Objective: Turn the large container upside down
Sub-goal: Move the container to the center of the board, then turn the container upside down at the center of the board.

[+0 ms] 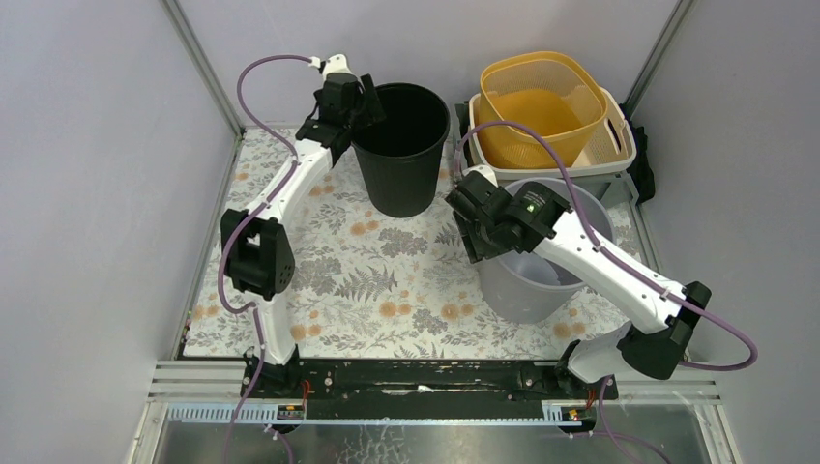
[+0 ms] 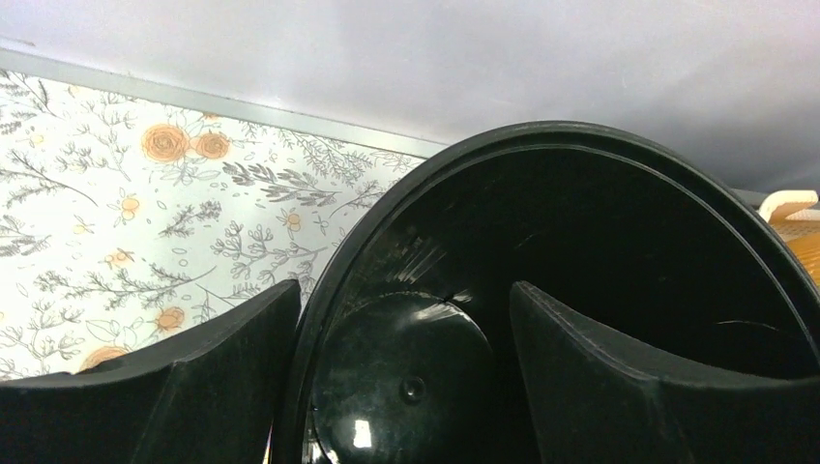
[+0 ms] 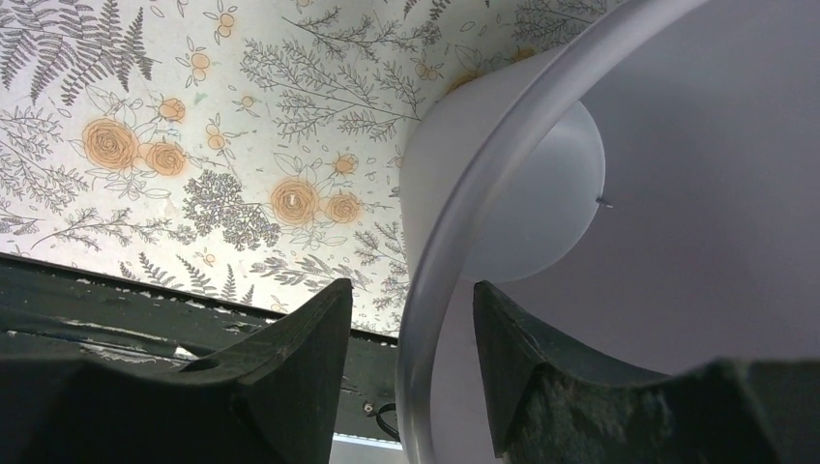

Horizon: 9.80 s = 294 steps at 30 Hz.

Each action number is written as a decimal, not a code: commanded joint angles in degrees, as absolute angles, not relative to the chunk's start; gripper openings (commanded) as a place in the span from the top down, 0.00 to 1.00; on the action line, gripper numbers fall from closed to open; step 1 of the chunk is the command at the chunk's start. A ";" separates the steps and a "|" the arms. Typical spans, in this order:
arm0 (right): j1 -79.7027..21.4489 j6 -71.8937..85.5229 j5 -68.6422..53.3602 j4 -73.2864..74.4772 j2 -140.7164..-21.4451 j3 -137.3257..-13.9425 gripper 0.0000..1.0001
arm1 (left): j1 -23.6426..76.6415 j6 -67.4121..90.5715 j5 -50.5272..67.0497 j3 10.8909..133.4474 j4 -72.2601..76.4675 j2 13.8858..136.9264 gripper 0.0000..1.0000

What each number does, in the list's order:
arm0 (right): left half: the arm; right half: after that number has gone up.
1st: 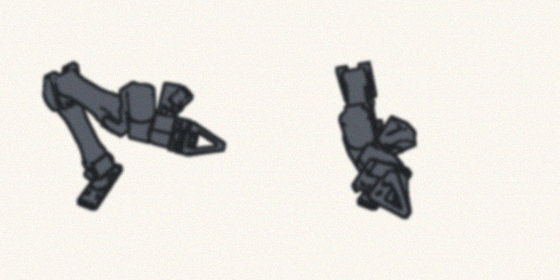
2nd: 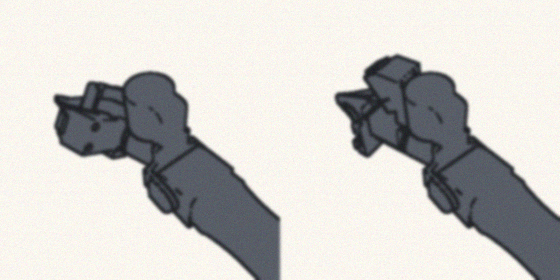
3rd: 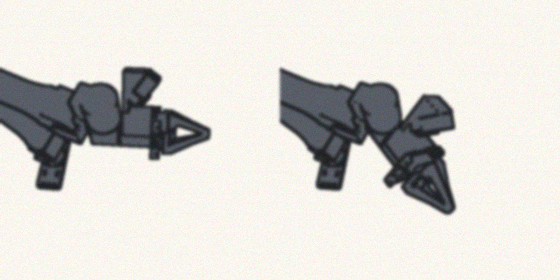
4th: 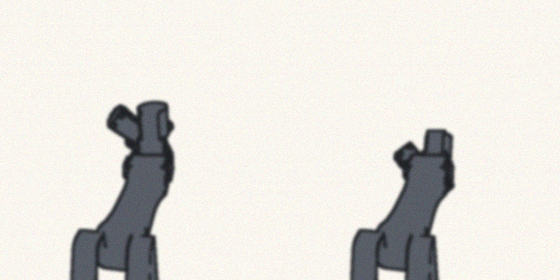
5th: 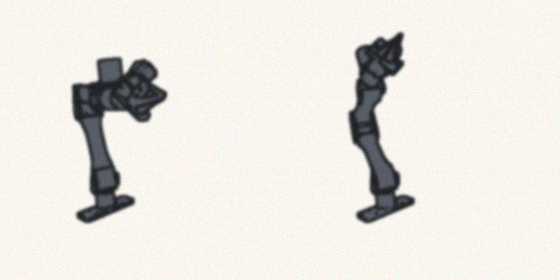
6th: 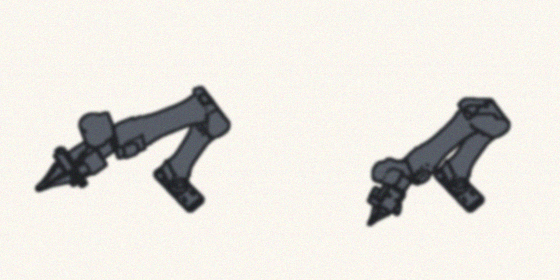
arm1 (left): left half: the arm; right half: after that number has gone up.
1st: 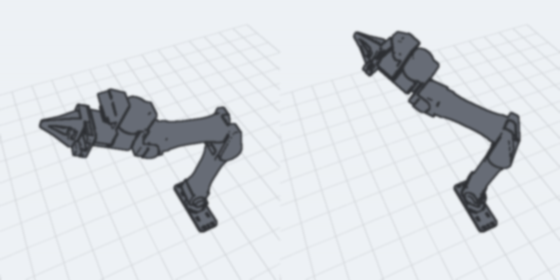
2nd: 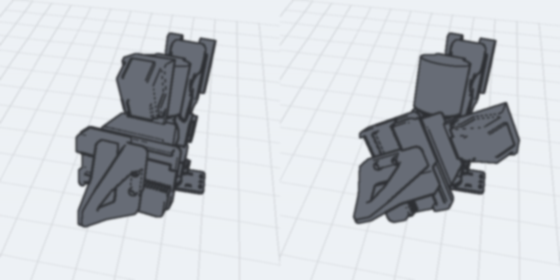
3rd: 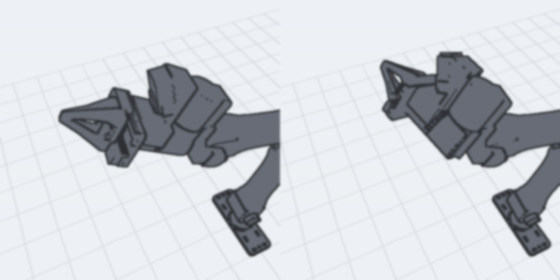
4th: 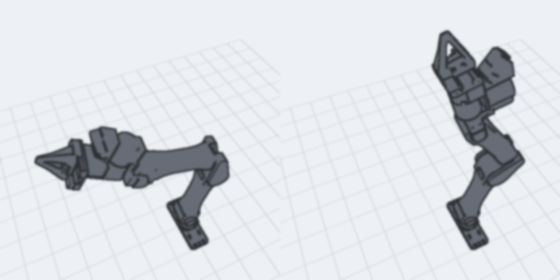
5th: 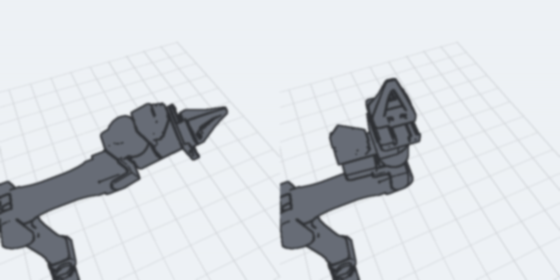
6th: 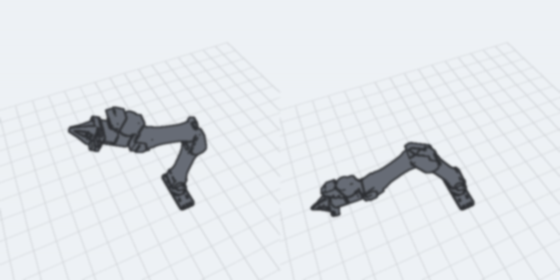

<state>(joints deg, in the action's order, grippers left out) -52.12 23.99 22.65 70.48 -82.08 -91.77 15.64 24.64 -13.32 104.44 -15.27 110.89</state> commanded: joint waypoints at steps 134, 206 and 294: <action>-47.64 44.75 -29.45 9.84 -73.55 -75.79 1.00 | 19.96 39.40 20.98 72.01 -42.85 40.67 0.00; -49.52 101.29 -21.84 -97.64 -133.69 -84.22 1.00 | 19.95 37.44 18.13 81.91 -44.78 45.09 0.00; -45.92 90.90 -19.16 -82.77 -133.38 -57.94 0.30 | 19.98 34.77 9.78 73.16 -54.91 45.39 0.00</action>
